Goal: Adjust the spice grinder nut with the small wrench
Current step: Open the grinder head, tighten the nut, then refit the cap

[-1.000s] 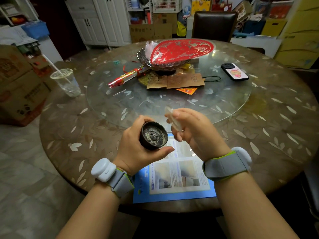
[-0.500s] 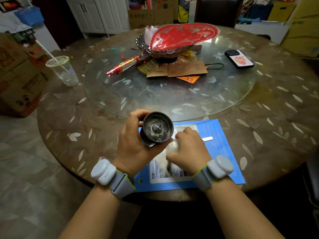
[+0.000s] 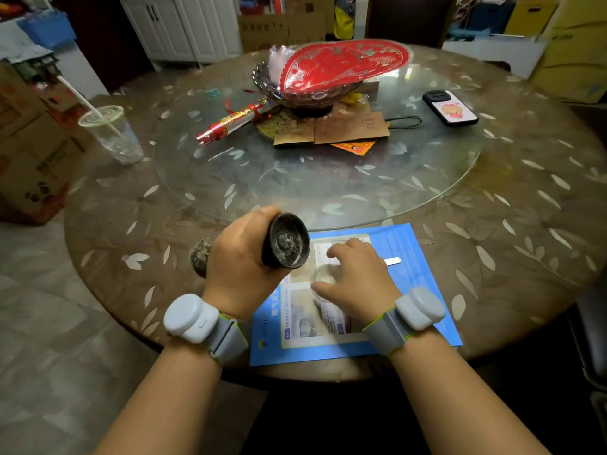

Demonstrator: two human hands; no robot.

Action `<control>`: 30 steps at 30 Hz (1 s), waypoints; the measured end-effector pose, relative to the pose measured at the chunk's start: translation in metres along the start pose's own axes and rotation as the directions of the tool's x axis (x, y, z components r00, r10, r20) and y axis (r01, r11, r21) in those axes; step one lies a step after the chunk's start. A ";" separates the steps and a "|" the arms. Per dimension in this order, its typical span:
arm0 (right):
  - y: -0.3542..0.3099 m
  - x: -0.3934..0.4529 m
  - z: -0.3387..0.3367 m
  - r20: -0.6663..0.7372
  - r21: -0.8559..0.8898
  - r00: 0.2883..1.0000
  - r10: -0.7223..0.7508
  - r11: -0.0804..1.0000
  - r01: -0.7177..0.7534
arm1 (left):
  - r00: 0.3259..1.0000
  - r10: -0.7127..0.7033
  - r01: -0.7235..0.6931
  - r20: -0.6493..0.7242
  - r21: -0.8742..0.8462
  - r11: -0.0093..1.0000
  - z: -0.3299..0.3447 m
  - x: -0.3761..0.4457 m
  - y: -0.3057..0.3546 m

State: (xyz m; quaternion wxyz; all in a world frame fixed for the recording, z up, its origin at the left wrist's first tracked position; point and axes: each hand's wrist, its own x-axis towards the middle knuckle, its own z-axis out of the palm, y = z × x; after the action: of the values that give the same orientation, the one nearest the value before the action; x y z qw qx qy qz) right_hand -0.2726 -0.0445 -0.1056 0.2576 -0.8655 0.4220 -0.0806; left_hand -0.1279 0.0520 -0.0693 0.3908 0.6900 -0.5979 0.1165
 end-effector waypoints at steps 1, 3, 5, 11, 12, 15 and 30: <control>0.000 0.000 -0.002 -0.014 0.032 1.000 0.004 0.999 -0.003 | 0.997 0.016 -0.021 0.074 0.071 0.997 0.002 0.000 -0.004; -0.001 0.001 -0.005 -0.027 0.071 1.000 -0.006 0.997 0.008 | 0.979 0.040 -0.077 0.198 0.180 0.981 0.006 -0.002 -0.009; -0.003 0.001 -0.008 -0.040 0.104 0.999 -0.030 0.994 0.034 | 0.973 0.032 -0.075 0.227 0.183 0.980 0.009 -0.005 -0.013; -0.015 -0.001 -0.022 -0.216 0.305 0.963 -0.162 0.925 0.224 | 0.991 0.010 -0.024 0.132 0.105 0.994 0.014 -0.008 -0.012; -0.017 -0.001 -0.024 -0.234 0.327 0.958 -0.168 0.914 0.240 | 0.990 0.017 -0.034 0.137 0.123 0.992 0.015 -0.006 -0.012; -0.019 -0.002 -0.028 -0.255 0.377 0.952 -0.172 0.889 0.262 | 0.982 0.042 -0.080 0.183 0.204 0.976 0.016 -0.005 -0.015; -0.030 -0.015 -0.027 -0.548 0.314 0.762 -0.345 0.759 0.570 | 0.960 -0.224 0.253 0.170 -0.178 0.951 -0.003 0.007 0.006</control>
State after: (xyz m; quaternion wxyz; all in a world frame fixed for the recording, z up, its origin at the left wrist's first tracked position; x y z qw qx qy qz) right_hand -0.2712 -0.0274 -0.0663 0.3205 -0.8115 0.2065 -0.4429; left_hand -0.1305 0.0490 -0.0602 0.4233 0.7217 -0.5460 -0.0432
